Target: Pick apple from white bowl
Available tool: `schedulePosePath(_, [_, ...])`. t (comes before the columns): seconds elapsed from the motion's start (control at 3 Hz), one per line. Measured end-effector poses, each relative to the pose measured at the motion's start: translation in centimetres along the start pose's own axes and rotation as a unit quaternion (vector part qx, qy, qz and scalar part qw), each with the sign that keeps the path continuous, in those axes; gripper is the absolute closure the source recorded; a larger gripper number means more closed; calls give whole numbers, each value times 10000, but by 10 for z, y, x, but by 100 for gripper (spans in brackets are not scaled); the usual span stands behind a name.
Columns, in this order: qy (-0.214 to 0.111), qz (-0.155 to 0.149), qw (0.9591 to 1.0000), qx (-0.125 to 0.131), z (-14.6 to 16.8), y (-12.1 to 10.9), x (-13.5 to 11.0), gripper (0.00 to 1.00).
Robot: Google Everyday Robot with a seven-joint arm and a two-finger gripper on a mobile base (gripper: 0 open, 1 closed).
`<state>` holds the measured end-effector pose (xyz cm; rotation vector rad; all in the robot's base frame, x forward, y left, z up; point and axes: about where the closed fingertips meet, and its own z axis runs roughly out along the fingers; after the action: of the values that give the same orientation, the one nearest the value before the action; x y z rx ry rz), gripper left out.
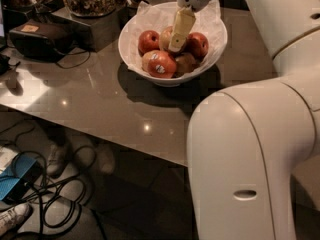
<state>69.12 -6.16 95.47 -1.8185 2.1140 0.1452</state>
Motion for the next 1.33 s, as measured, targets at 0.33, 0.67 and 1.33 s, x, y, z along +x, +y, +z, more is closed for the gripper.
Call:
schedulePosePath(0.33, [18,0,10000,-41,5,-1,2,22])
schedulePosePath(0.67, [10,22,9999,-126,12,-1,5,23])
schedulePosePath(1.33, [-91,91,9992,-367,28,1,14,26])
